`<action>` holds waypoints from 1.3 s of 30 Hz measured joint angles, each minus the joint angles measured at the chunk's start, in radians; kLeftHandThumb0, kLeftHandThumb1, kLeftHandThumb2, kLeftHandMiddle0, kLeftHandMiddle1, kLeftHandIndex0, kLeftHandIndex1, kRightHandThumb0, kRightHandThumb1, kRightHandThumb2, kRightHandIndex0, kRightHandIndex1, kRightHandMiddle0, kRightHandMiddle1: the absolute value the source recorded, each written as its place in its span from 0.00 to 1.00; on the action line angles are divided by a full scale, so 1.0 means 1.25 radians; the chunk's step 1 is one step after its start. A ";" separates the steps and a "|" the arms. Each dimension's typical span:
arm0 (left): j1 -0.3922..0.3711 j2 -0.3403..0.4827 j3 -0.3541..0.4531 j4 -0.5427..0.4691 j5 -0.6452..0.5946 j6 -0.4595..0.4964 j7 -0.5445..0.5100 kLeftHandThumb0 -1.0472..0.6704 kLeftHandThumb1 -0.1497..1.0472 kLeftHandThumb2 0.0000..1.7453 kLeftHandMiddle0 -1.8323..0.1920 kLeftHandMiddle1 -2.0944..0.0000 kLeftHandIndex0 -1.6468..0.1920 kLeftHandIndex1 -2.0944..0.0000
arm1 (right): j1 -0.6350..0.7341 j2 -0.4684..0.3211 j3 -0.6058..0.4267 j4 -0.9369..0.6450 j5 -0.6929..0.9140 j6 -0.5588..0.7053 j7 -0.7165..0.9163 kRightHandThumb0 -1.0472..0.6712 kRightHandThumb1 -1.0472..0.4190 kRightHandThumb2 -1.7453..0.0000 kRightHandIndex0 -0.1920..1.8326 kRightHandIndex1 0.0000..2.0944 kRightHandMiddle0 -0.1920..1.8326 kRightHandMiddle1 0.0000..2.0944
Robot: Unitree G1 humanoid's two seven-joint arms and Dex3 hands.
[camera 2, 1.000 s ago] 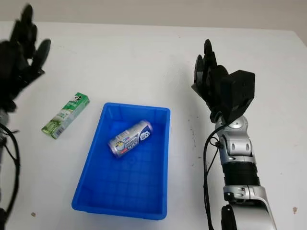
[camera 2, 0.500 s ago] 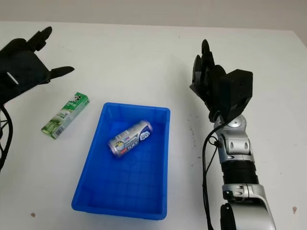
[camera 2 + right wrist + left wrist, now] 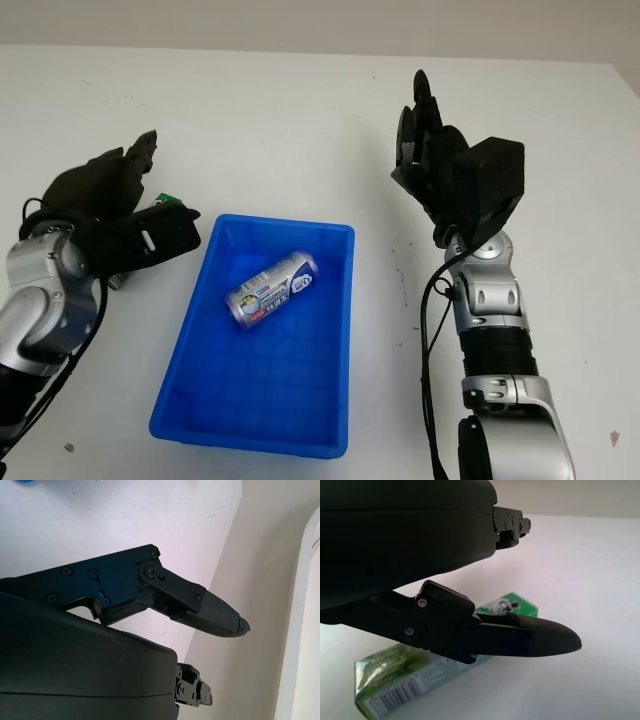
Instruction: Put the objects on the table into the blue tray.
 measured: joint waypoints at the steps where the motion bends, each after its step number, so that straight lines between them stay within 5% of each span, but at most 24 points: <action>1: 0.001 0.001 -0.016 0.007 0.041 0.009 -0.020 0.04 1.00 0.25 0.97 0.98 0.96 0.99 | 0.000 -0.003 0.000 0.000 0.000 0.004 0.001 0.21 0.00 0.48 0.00 0.00 0.00 0.00; 10: -0.024 0.004 -0.065 0.045 0.438 0.011 -0.232 0.18 0.98 0.06 0.89 0.96 0.87 0.95 | -0.005 -0.005 0.000 -0.001 0.003 0.009 0.012 0.22 0.00 0.46 0.00 0.00 0.00 0.00; 13: -0.015 -0.001 -0.073 0.076 0.526 -0.039 -0.293 0.24 0.98 0.04 0.79 0.91 0.79 0.91 | -0.010 -0.005 -0.002 -0.001 0.006 0.008 0.020 0.23 0.00 0.47 0.00 0.00 0.00 0.00; 15: -0.016 -0.003 -0.065 0.075 0.542 -0.071 -0.299 0.32 0.96 0.03 0.68 0.23 0.74 0.77 | -0.013 -0.005 -0.002 -0.001 0.008 0.009 0.022 0.23 0.00 0.47 0.00 0.00 0.00 0.00; 18: -0.011 -0.019 -0.032 0.076 0.537 -0.090 -0.268 0.40 0.99 0.05 0.55 0.03 0.81 0.54 | -0.014 -0.005 -0.002 -0.001 0.013 0.009 0.024 0.23 0.00 0.47 0.00 0.00 0.00 0.00; 20: -0.010 -0.022 -0.019 0.076 0.529 -0.111 -0.250 0.37 1.00 0.09 0.60 0.01 0.87 0.40 | -0.016 -0.005 -0.002 0.001 0.018 0.008 0.025 0.24 0.00 0.47 0.00 0.00 0.00 0.00; 23: -0.010 -0.027 0.011 0.073 0.479 -0.147 -0.240 0.25 1.00 0.16 0.65 0.00 0.90 0.35 | -0.023 -0.005 -0.002 0.012 0.021 0.006 0.025 0.24 0.00 0.48 0.00 0.00 0.00 0.00; 30: -0.009 -0.031 0.070 0.064 0.336 -0.209 -0.224 0.24 1.00 0.20 0.63 0.00 0.88 0.42 | -0.039 0.000 -0.002 0.026 0.021 -0.014 0.014 0.23 0.00 0.48 0.00 0.00 0.00 0.00; 33: -0.009 -0.039 0.084 0.069 0.288 -0.216 -0.186 0.27 1.00 0.20 0.61 0.00 0.90 0.29 | -0.039 0.000 -0.002 0.027 0.022 -0.014 0.013 0.24 0.00 0.49 0.00 0.00 0.00 0.00; 36: -0.004 -0.063 0.101 0.079 0.232 -0.229 -0.060 0.34 1.00 0.24 0.54 0.00 0.84 0.03 | -0.041 0.000 -0.002 0.030 0.021 -0.014 0.008 0.23 0.00 0.49 0.00 0.00 0.00 0.00; 39: -0.004 -0.071 0.118 0.105 0.205 -0.231 0.052 0.37 1.00 0.27 0.49 0.00 0.82 0.00 | -0.043 -0.002 -0.002 0.036 0.017 -0.014 0.009 0.24 0.00 0.49 0.00 0.00 0.00 0.00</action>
